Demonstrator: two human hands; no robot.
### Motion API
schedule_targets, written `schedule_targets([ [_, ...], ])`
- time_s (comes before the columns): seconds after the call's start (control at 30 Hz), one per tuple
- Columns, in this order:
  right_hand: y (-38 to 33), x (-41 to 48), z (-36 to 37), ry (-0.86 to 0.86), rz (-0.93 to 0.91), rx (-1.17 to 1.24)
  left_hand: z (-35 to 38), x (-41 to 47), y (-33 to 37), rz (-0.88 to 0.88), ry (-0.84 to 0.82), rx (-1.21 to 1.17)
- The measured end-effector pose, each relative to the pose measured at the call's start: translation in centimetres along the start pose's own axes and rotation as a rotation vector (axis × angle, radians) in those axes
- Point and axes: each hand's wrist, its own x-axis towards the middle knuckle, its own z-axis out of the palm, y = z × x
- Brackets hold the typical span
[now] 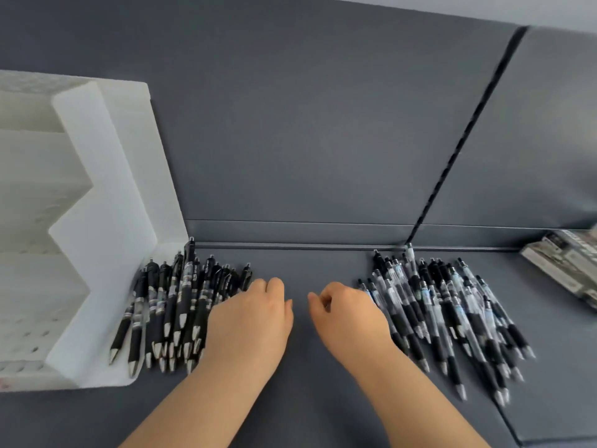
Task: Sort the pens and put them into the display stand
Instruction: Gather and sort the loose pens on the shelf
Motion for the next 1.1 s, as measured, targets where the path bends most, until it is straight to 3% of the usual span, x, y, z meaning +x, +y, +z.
schedule_targets([
  [0.2,7.6,0.0,-3.5,0.014,0.041,-0.012,1.4,1.4,7.8,0.073,-0.112,-0.022],
  [0.57,18.2,0.4,-9.1,0.052,0.027,0.071,2.9,2.6,19.5,0.029,-0.091,0.068],
  [1.1,26.9,0.1,-11.7,0.001,0.062,0.139,4.3,1.2,26.5,-0.051,-0.187,0.096],
])
